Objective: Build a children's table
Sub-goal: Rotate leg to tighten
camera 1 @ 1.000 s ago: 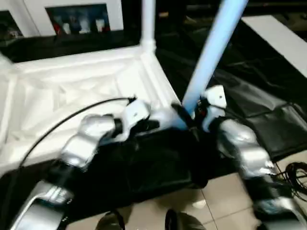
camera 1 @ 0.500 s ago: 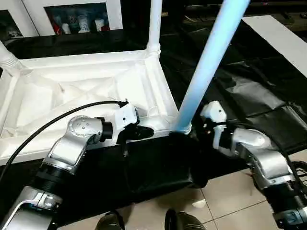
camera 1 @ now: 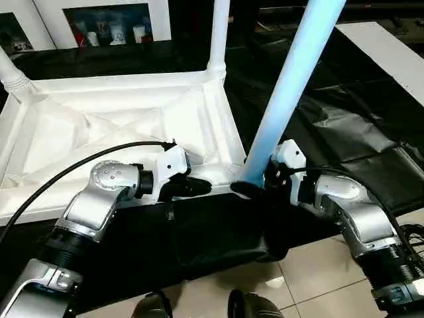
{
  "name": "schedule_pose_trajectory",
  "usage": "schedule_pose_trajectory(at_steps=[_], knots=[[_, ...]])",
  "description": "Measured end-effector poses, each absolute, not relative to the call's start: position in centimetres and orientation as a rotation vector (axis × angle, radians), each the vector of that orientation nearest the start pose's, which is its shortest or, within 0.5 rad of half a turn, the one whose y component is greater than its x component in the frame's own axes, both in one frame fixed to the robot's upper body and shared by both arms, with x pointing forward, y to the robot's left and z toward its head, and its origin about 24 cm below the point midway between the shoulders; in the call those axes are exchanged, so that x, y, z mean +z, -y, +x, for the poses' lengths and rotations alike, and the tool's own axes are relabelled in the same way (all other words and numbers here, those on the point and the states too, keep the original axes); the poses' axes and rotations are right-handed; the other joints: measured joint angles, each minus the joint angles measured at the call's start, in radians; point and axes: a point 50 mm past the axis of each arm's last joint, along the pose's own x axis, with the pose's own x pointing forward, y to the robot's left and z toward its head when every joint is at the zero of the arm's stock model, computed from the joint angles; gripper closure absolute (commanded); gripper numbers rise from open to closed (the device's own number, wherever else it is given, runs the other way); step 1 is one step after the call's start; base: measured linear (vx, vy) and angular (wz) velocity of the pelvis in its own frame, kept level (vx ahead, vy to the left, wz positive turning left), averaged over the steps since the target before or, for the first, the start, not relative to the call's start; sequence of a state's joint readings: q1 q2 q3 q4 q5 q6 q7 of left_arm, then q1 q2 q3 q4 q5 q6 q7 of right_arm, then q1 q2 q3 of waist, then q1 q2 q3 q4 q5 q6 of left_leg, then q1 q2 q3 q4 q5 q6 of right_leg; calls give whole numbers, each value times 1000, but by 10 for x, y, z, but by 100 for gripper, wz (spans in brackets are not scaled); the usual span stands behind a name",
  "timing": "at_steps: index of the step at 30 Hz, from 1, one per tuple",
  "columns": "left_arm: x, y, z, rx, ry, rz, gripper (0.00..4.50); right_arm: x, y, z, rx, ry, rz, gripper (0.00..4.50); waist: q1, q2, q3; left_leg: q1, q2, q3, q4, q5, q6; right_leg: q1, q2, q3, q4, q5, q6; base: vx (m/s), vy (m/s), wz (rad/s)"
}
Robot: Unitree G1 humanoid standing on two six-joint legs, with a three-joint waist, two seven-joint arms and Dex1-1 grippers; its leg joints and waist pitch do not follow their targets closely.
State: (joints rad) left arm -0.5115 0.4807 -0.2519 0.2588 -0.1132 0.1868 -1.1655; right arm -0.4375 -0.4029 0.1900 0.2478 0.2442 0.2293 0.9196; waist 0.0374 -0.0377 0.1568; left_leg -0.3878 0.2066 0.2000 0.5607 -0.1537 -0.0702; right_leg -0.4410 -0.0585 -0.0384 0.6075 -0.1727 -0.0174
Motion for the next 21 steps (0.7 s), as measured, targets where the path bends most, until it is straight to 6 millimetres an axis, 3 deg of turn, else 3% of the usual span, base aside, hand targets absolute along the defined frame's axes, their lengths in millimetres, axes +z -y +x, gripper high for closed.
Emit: schedule_pose_trajectory(at_steps=[7, 16, 21], knots=[[93, -143, 305, -1307, -272, 418, 450, 81, 140, 306, 1073, -197, -174, 178, 0, 0, 0, 0, 0, 0, 3, 0, 0, 0, 0, 0, 2, 0, 0, 0, 0, 0], [93, -145, 305, -1299, -278, 424, 450, 78, 137, 307, 1059, -184, -154, 185, -2, -1, -1, 2, 0, 0, 4, 0, 0, 2, 0, 0, 3, 0, 0, 0, 0, 0], [92, -132, 319, -1156, -261, 417, 450, 70, 128, 322, 780, -139, -47, 185, -6, -1, -1, 4, 1, -1, 9, -3, -5, 4, 0, 1, 5, 3, -2, 0, 0, 0]])
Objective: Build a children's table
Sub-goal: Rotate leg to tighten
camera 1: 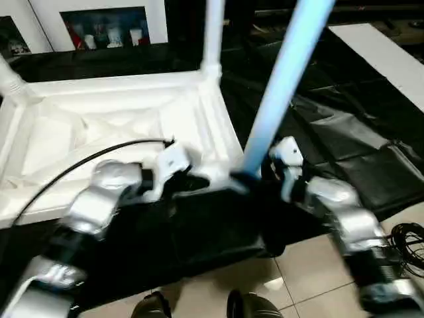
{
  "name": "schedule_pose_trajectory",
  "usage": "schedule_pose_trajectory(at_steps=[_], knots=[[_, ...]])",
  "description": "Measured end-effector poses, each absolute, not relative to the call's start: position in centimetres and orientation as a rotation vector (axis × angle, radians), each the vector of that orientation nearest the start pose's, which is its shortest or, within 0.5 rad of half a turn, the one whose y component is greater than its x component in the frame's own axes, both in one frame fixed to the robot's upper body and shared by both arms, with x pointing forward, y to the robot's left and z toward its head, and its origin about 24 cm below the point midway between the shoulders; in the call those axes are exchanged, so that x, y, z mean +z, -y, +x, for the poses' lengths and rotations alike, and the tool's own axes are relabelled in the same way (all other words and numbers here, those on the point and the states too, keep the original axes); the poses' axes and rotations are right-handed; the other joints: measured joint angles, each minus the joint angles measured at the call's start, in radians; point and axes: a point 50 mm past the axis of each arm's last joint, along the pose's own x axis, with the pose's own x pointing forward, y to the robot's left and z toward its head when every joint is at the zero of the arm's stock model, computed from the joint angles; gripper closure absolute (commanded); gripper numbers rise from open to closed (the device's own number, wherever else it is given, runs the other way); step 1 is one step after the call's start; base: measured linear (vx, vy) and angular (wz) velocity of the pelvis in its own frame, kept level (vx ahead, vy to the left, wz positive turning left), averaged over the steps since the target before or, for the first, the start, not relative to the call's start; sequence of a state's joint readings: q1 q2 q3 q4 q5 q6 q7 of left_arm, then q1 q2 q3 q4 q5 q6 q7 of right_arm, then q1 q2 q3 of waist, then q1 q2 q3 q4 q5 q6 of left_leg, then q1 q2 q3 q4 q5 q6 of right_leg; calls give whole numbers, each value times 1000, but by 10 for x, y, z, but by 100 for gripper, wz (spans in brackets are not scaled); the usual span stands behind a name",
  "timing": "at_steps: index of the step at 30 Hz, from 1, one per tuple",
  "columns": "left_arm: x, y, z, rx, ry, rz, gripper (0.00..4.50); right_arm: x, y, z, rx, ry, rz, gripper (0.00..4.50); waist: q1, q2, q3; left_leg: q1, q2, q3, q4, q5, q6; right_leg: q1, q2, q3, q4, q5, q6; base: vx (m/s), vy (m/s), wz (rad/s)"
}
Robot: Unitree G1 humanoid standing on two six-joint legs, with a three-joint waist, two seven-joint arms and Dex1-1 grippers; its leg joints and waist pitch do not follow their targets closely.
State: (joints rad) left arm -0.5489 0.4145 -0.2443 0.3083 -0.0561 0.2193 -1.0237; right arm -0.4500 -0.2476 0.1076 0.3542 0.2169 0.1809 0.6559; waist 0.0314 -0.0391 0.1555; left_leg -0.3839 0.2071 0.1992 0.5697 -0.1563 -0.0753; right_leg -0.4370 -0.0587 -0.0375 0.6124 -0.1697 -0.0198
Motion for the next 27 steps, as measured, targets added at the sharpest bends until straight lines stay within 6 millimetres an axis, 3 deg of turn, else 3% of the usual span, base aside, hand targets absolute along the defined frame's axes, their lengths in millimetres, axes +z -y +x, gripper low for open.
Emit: schedule_pose_trajectory(at_steps=[4, 11, 18, 21, 27], knots=[[90, -107, 336, -1031, -255, 391, 450, 68, 116, 341, 448, -123, 85, 185, 1, 0, 0, 0, -1, 0, 2, 2, -3, 1, -1, 1, -1, 0, 1, 0, 0, 0], [89, -75, 347, -959, -269, 387, 450, 67, 103, 357, 194, -121, 113, 185, 4, -4, -3, -1, -1, 0, 1, 2, -4, 2, -1, 1, -2, 1, 3, 0, 0, 0], [90, -71, 350, -938, -275, 416, 450, 68, 97, 363, 141, -115, 99, 185, 3, -8, -6, -1, -1, -1, 1, 2, -4, 2, -1, 1, -2, 1, 3, 0, 0, 0], [91, -73, 350, -942, -275, 435, 450, 69, 96, 363, 163, -109, 100, 115, 3, -8, -6, -1, -1, -1, 0, 2, -4, 2, -1, 0, -2, 1, 3, 0, 0, 0], [93, -78, 351, -930, -274, 454, 450, 69, 98, 356, 241, -77, 76, 67, 0, -8, -5, -1, -1, -1, -2, 2, -4, 0, -1, -1, -2, 1, 4, 0, 0, 0]])
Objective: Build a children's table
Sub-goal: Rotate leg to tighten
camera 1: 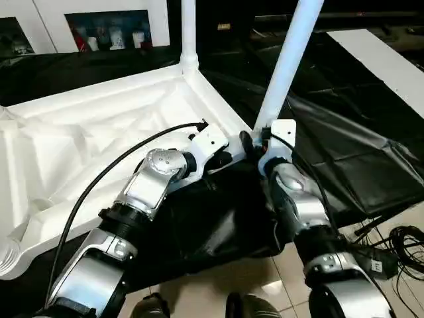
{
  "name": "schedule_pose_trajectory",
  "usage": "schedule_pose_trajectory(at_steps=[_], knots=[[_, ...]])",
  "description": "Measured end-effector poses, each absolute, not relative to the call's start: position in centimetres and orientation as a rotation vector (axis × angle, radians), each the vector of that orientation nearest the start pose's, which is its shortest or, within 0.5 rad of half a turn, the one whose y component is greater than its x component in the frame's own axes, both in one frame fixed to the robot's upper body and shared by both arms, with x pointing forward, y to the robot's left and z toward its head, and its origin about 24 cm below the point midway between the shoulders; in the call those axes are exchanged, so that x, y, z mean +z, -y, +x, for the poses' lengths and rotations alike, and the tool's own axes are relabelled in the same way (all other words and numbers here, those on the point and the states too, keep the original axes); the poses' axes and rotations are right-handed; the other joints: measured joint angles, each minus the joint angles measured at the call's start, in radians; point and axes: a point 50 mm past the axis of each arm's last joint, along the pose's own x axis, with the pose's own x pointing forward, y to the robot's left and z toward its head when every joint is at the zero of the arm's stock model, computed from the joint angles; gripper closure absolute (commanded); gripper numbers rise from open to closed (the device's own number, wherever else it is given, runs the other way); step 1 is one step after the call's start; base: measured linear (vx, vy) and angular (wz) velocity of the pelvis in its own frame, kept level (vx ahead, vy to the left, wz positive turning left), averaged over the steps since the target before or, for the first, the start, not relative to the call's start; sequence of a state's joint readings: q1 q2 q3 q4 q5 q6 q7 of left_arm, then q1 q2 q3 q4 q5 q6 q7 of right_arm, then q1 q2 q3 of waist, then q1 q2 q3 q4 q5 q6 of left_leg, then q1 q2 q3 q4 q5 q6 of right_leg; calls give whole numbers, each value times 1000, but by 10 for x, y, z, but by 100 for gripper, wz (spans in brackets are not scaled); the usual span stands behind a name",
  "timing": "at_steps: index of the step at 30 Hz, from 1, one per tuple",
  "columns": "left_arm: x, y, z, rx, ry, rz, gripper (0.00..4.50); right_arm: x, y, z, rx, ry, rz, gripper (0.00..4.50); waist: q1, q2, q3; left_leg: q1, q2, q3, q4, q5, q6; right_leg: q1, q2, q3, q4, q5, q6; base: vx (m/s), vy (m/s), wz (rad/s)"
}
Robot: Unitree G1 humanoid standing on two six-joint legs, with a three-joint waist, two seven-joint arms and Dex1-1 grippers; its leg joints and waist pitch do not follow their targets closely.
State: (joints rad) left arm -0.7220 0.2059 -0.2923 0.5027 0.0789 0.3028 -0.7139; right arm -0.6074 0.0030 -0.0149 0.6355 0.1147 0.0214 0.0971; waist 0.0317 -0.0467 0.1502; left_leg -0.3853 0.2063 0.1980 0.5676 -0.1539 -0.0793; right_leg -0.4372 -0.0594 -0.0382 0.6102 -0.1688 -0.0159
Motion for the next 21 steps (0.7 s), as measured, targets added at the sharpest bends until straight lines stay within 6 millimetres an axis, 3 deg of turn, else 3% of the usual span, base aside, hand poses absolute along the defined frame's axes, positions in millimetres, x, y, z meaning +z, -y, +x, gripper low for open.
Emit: schedule_pose_trajectory(at_steps=[2, 4, 7, 9, 15, 21], knots=[[94, -79, 351, -927, -279, 452, 450, 73, 98, 354, 274, -52, 65, 67, -1, 0, 0, 0, 0, 0, -1, 0, 0, 0, 0, 0, 0, 0, 1, 0, 0, 0], [94, -79, 351, -924, -290, 447, 408, 81, 98, 354, 314, -15, 52, 64, -2, 0, 0, 0, 0, 0, -1, 0, 0, -1, 0, 0, 0, -1, 1, 0, 0, 0], [93, -79, 350, -929, -321, 437, 408, 89, 103, 351, 355, 17, 31, 64, -2, 0, 0, 0, 0, 0, -4, 0, 0, -1, 0, 0, -2, -1, 2, 0, 0, 0], [94, -79, 349, -937, -328, 429, 372, 89, 106, 348, 371, 20, 23, 64, 0, 0, 0, 0, 0, 0, -5, 0, 0, -1, 1, 0, -2, -1, 2, 0, 0, 0], [95, -77, 349, -941, -328, 423, 321, 90, 111, 344, 374, 20, 17, 64, 2, 1, 1, 0, 0, 0, -6, 0, 0, -1, 1, 0, -3, 0, 0, 0, 0, 0], [97, -77, 348, -958, -343, 416, 370, 92, 118, 337, 403, 15, -6, 64, 1, 2, 1, 0, 0, 0, -10, 0, 0, -1, 1, -1, -7, 0, 0, 0, 0, 0]])
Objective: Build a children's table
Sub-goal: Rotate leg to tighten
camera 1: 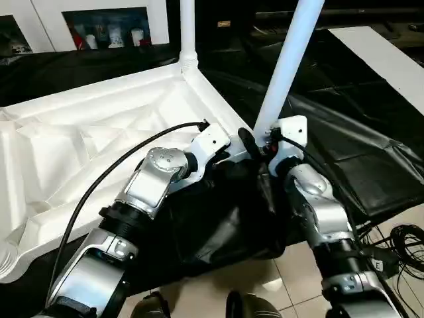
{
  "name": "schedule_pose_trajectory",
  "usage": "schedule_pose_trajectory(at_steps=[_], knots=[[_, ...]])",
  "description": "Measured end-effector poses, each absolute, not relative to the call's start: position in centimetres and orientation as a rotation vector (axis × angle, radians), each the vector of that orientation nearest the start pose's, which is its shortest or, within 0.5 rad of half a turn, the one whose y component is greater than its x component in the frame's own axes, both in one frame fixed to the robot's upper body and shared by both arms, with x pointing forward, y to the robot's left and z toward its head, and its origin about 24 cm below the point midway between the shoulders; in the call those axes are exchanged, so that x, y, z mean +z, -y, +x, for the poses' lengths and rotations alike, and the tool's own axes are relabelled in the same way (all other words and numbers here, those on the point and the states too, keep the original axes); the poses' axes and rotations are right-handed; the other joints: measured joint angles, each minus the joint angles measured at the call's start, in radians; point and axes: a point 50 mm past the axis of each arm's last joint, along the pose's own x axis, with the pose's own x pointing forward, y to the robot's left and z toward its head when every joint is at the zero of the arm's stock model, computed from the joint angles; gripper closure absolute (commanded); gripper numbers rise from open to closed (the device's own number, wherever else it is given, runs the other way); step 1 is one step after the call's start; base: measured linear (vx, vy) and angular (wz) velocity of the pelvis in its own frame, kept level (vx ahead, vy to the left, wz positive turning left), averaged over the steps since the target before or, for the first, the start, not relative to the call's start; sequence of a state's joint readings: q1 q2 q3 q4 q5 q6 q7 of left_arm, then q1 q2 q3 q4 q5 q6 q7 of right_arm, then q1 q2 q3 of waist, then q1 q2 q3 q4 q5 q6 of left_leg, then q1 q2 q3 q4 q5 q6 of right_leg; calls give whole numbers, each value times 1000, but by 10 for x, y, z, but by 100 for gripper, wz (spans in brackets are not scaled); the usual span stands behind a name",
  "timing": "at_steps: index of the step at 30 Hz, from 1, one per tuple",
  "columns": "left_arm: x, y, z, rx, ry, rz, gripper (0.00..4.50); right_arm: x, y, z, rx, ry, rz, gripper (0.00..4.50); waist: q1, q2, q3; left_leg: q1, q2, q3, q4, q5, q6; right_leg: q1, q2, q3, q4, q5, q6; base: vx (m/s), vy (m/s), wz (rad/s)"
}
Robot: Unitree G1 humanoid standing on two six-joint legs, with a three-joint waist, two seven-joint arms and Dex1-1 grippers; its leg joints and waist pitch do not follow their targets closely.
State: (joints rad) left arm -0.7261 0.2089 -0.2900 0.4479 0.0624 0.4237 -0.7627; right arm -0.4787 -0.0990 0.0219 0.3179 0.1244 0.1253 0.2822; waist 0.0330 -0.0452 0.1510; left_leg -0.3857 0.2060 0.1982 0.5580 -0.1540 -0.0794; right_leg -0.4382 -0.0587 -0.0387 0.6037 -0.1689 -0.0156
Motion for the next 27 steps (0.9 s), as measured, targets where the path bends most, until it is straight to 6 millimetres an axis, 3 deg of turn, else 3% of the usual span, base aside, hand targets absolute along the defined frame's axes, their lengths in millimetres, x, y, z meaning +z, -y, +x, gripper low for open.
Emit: schedule_pose_trajectory(at_steps=[10, 19, 23, 27], knots=[[99, -97, 340, -1042, -386, 424, 445, 93, 135, 322, 636, -44, -131, 64, -1, 1, 0, 0, 1, 0, -8, 0, 1, 1, 2, -1, -9, 0, 0, 0, 0, 0], [96, -126, 313, -1269, -347, 506, 445, 90, 152, 298, 944, -148, -184, 64, 3, 3, 1, 1, 1, 1, -9, -1, 1, 1, 2, -2, -10, -1, -1, 0, 0, 0], [95, -127, 304, -1342, -351, 519, 445, 83, 148, 290, 1068, -195, -203, 64, 19, 6, 3, 0, 1, 3, -8, -1, 1, 2, 0, -1, -9, -1, -1, 0, 0, 0], [95, -129, 302, -1352, -353, 517, 445, 82, 145, 289, 1093, -186, -218, 64, 19, 6, 3, 0, 0, 3, -7, -1, 1, 2, 0, 0, -9, -1, -1, 0, 0, 0]])
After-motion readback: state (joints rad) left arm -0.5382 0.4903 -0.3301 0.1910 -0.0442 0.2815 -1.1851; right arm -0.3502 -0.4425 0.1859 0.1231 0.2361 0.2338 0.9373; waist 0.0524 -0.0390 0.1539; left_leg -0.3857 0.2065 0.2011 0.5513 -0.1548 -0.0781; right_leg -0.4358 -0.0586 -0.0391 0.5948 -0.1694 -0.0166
